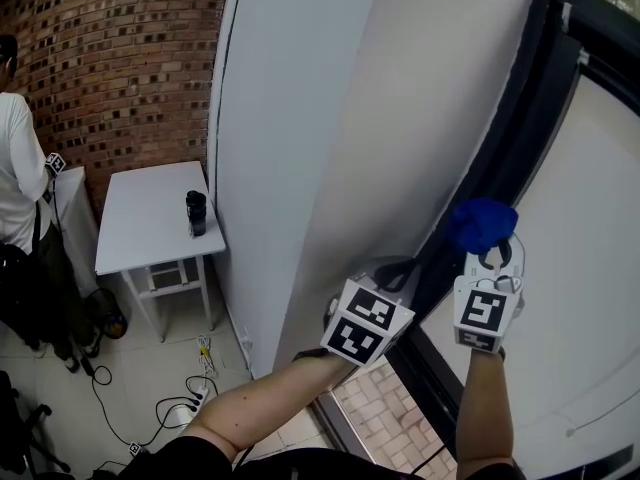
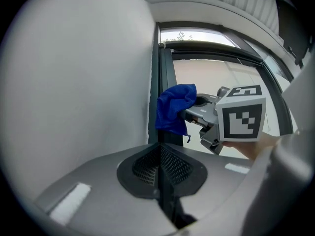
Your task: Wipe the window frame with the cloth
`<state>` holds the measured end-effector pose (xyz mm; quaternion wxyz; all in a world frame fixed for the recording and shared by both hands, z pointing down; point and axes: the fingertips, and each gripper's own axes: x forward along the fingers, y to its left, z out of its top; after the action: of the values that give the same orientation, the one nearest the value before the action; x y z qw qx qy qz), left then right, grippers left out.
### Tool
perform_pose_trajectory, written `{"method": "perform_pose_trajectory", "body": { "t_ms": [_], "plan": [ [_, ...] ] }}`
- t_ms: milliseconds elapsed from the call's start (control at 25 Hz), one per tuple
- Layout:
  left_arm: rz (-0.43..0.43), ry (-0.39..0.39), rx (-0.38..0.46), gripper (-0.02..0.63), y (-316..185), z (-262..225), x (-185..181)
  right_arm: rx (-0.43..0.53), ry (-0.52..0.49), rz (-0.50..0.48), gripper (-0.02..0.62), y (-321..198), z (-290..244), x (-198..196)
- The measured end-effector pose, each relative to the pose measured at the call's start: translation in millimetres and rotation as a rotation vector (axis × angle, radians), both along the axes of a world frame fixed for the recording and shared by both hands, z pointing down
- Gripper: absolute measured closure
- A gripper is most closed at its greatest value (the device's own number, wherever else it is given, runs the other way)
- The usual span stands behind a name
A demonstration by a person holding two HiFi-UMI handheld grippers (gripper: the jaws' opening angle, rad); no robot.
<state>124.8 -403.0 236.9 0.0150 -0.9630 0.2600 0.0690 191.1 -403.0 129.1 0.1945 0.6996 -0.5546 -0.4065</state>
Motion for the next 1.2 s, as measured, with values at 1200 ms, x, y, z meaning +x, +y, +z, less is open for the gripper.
{"method": "perform_pose_trajectory", "body": {
  "t_ms": [1200],
  "plan": [
    [-0.043, -0.142, -0.126, 0.612, 33, 109, -38, -0.403, 0.102, 0.114, 0.522, -13, 257, 9]
  ]
}}
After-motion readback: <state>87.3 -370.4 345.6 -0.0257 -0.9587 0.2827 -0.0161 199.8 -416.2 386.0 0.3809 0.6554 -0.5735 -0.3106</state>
